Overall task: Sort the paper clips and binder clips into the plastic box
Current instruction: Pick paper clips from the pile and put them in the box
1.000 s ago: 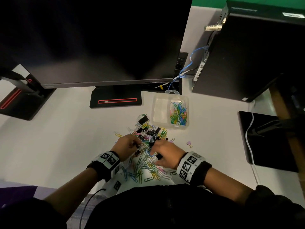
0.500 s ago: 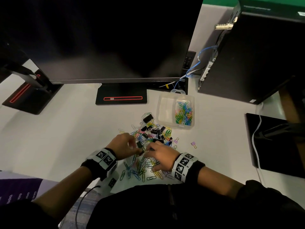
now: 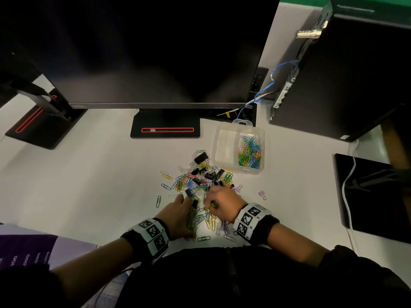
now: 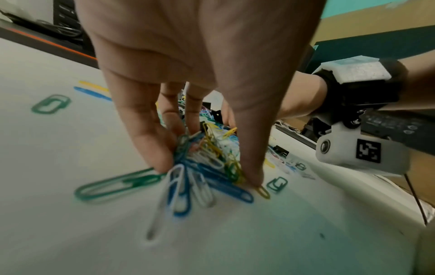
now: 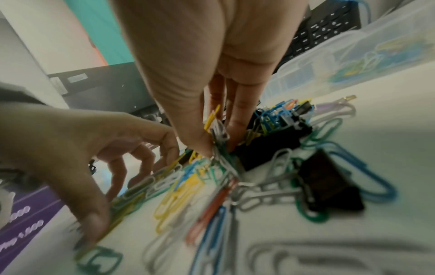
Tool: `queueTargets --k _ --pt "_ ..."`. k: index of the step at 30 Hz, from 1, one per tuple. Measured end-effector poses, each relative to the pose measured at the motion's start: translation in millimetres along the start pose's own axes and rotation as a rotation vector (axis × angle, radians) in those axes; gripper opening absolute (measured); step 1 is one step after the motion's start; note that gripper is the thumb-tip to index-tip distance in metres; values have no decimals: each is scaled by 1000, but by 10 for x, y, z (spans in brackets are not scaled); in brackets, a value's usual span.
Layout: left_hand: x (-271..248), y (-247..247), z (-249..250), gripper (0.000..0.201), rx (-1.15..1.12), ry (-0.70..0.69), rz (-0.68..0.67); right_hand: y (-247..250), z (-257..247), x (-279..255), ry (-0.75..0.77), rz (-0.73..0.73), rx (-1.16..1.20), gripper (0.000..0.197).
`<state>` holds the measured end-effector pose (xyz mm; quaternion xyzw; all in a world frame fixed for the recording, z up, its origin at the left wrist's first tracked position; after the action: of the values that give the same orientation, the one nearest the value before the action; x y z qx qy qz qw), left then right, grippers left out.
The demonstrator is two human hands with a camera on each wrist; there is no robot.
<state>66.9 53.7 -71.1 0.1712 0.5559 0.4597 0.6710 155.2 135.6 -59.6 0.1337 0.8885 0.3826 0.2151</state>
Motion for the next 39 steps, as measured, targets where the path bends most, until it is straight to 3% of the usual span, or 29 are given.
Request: queueTargets --k 8,18,27,34,39 --pt "171 165 106 38 -96 -79 104 155 153 -100 -81 129 136 7" --pt "254 310 168 15 -101 -195 52 527 452 -265 -255 342 348 11" --pt "482 897 443 19 -575 -199 -45 1243 829 -390 -435 572 488 12" --pt "920 1229 899 29 -931 -145 40 1512 1192 -194 -499 725 611 11" --pt "1168 1208 965 13 -1343 -62 113 1471 1391 -132 -525 790 663 34"
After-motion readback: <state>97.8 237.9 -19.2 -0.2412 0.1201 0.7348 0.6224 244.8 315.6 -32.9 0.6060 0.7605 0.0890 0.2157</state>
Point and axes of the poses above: each hand's wrist, its own x-axis towards the middle knuckle, its own y-axis out of the back of the hand, z = x × y, the point moved 7 cm from there along x, towards the middle knuckle
